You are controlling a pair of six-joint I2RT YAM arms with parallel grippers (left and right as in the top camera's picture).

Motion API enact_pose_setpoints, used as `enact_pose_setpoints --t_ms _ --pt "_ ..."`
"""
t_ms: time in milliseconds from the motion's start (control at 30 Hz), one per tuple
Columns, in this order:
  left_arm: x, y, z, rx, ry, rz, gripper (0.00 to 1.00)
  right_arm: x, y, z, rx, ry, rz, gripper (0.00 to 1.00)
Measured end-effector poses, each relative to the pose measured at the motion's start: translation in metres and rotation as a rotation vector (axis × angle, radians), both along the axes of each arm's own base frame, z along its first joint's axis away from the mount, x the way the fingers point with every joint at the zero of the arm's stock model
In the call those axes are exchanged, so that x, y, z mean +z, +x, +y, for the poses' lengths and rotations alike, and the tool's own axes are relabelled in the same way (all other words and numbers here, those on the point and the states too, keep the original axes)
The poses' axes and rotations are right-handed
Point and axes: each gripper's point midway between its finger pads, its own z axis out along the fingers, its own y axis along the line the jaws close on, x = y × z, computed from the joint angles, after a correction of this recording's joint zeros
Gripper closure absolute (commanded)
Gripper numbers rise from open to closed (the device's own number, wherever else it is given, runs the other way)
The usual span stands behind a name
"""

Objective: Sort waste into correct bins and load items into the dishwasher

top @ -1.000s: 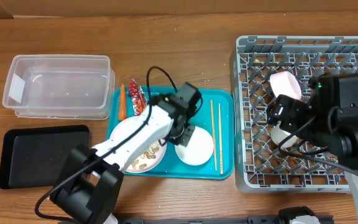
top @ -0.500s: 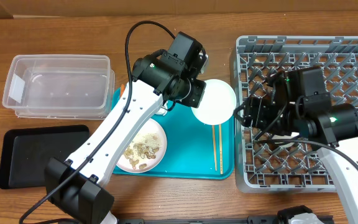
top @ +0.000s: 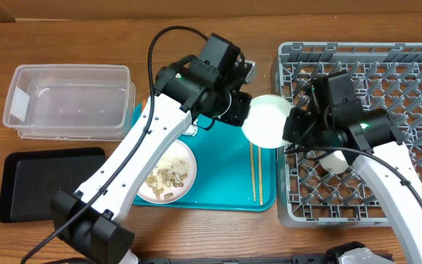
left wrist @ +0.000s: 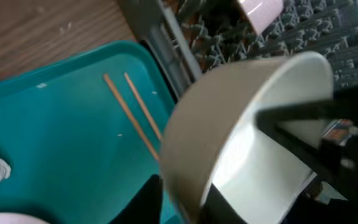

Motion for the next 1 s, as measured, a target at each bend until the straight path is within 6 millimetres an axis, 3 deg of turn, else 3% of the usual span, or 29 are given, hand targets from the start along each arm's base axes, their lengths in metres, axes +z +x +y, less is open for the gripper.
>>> enact_pose_setpoints --t_ms 100,167,233,267,367,500,633,733,867,1000 --pt "0.003 -0.004 -0.003 -0.012 -0.009 0.005 0.0 0.004 0.015 -0.008 -0.042 -0.037 -0.064 0.96" --pt "0.001 -0.007 0.001 -0.009 0.005 0.025 0.0 0.007 0.018 -0.026 -0.094 -0.12 -0.093 0.96" --pt "-0.002 -0.009 0.007 -0.002 0.021 0.047 0.0 0.012 0.021 -0.05 -0.164 -0.224 -0.121 0.96" --pt "-0.004 -0.009 0.012 0.008 0.029 0.06 0.0 0.02 0.025 -0.077 -0.242 -0.333 -0.159 0.96" --pt "-0.005 -0.004 0.023 0.034 0.037 0.071 0.0 0.039 0.029 -0.123 -0.391 -0.531 -0.23 0.96" --pt "-0.007 0.004 0.039 0.078 0.047 0.084 0.0 0.068 0.022 -0.184 -0.619 -0.779 -0.3 0.96" --pt "-0.01 0.005 0.05 0.083 0.071 0.088 0.0 0.098 0.014 -0.23 -0.829 -0.942 -0.37 0.96" --pt "-0.01 0.003 0.05 0.074 0.077 0.091 0.0 0.109 0.011 -0.252 -0.911 -1.047 -0.375 0.96" --pt "-0.01 0.003 0.051 0.063 0.081 0.085 0.0 0.101 0.024 -0.273 -0.916 -1.199 -0.312 0.96" --pt "-0.011 0.002 0.052 0.057 0.087 0.087 0.0 0.066 0.043 -0.281 -0.799 -1.319 -0.176 0.96"
